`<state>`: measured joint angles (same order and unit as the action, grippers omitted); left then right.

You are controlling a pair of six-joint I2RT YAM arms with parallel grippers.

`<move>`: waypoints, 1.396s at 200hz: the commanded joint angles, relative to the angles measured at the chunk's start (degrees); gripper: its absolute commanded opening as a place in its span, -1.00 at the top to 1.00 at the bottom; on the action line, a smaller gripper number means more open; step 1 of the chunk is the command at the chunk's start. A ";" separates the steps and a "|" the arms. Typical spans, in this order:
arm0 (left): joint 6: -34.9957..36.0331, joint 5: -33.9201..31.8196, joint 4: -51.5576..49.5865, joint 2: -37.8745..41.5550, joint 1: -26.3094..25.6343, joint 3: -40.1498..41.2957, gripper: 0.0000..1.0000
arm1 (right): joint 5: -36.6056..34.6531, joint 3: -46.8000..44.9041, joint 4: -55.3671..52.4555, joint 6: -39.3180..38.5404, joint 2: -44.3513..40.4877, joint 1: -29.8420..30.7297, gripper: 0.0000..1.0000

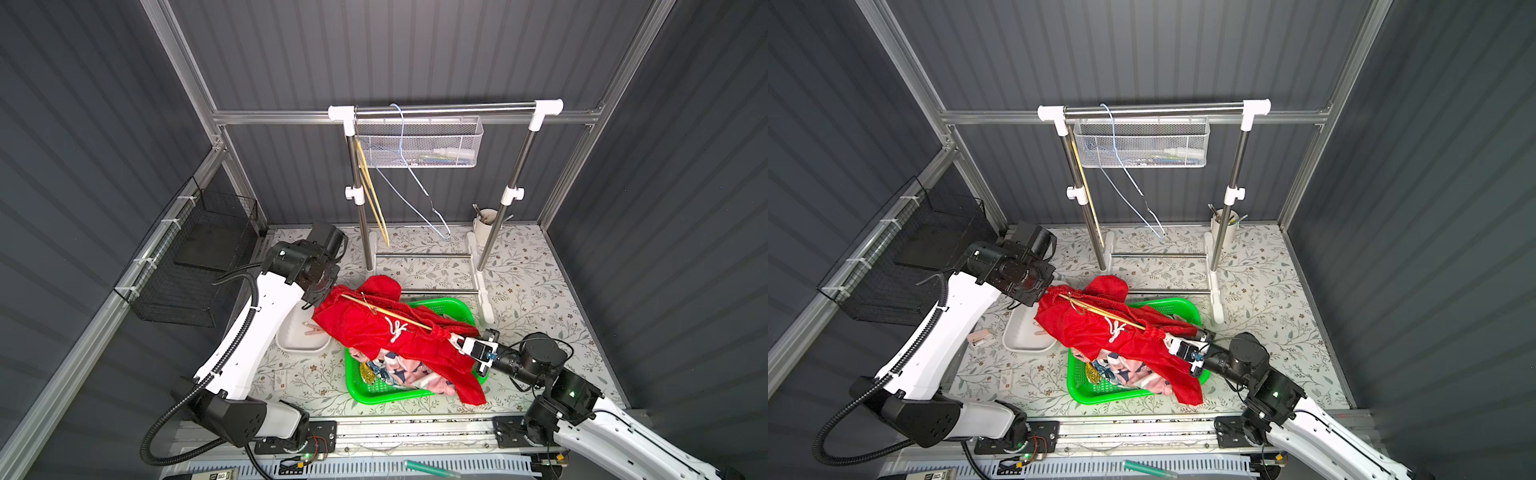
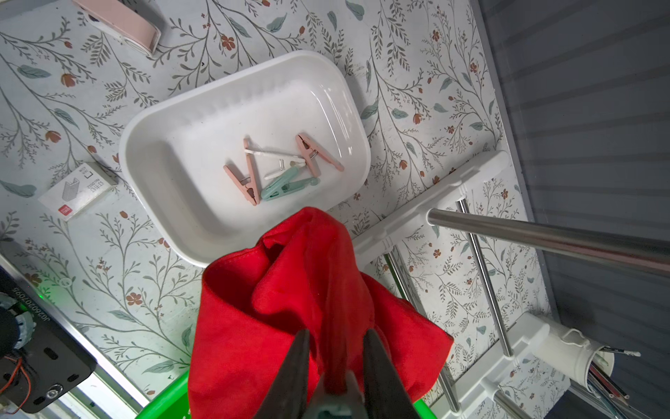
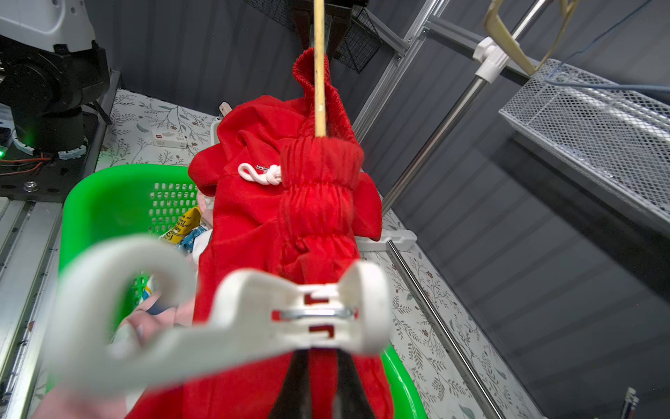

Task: Remove the clothespins securing shorts to the hanger
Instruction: Remove the clothespin from the hanger, then place the clothespin in the storage box.

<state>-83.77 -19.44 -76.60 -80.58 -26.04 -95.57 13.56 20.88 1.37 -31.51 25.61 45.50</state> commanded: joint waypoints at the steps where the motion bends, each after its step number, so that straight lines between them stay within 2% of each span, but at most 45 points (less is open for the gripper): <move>1: 1.48 -1.89 -2.59 0.95 0.47 -2.94 0.61 | -0.07 0.18 1.44 0.68 0.17 0.21 1.00; 126: 6.90 -9.03 -7.65 -0.23 0.88 -9.58 0.65 | -1.65 0.71 0.70 2.33 1.97 -0.06 1.00; 162: 8.36 -9.89 -10.08 -2.88 1.52 -14.14 0.64 | -2.66 -0.21 0.39 2.66 1.07 -0.06 1.00; 279: 13.55 -4.23 -9.45 -4.61 8.54 -13.74 0.66 | -3.37 -0.46 0.59 2.77 2.32 -0.23 1.00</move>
<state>-72.97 -24.99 -84.44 -84.18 -19.09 -108.38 11.11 20.88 0.80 -29.56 27.68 45.47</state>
